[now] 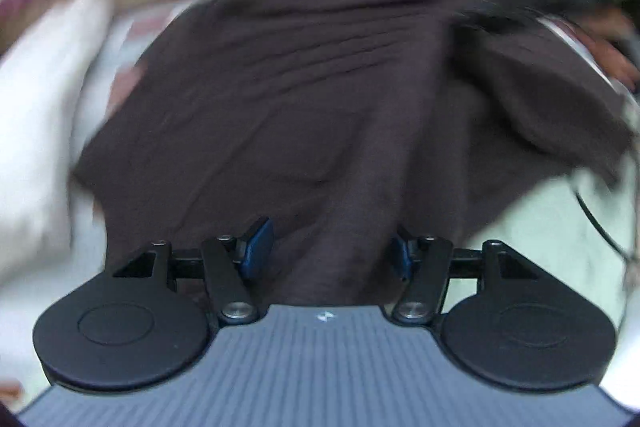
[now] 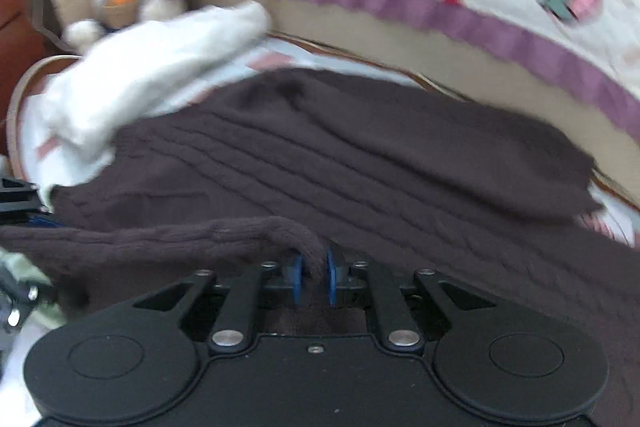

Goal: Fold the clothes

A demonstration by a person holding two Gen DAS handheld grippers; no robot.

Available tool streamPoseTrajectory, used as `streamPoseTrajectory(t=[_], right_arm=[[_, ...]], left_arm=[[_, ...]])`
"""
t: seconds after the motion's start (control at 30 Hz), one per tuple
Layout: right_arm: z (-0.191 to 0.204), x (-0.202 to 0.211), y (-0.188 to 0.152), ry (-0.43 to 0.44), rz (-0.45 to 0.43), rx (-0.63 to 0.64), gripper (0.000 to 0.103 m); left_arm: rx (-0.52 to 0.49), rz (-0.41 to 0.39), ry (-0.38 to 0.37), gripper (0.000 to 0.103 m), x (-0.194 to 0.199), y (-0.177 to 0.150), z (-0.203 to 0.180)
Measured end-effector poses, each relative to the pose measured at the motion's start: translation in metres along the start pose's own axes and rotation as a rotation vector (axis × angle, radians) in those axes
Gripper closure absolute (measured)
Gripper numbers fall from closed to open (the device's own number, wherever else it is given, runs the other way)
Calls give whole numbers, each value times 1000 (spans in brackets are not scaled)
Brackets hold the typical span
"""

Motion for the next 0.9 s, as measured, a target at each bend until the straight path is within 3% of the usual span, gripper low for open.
streamPoseTrajectory(t=[0.03,0.07,0.1,0.13,0.23,0.4,0.57,0.67,0.73,0.8,0.83,0.9], right_arm=[[-5,1,-6,-18,14,-23,63],[-10,2,-12,-35,30,-41,54],[-13,5,-19,-52,48,-42,52],[-16,8,-26,-72,65,-32,49],[-19,23,-44,-126,96,-30,37],[0,53,-76,-58,135,-64,37],[22,68,-103,-40,165,21,34],[30,62,-118,-79,180,108,30],[18,53,-124,-140,201,74,33],[-5,53,-120,-130,195,-78,65],[-17,54,-117,-116,188,-160,87],[-33,62,-107,-97,145,-238,89]], left_arm=[[50,-3,-12,47,-2,0,4],[101,-5,-23,52,-3,-1,8],[146,-7,-30,78,-5,-1,12],[158,-8,-5,91,-4,-1,14],[198,-12,68,87,-2,0,20],[515,-97,116,86,2,-13,54],[470,-70,142,85,-9,-15,47],[500,-80,124,84,-7,-17,50],[521,-86,112,85,-5,-18,52],[528,-105,97,90,0,-18,52],[524,-121,90,92,4,-17,51],[487,-150,82,93,16,-12,46]])
Point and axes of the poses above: each gripper's, at about its wrist camera, not at the fingertips, and x roughly against the way its jaws point, z to its left, y to its top, the point moved 8 cm from there along -x, roughly the way its jaws point, and after that the axes turned 5 degrees about -y, right-handed, at the moved point
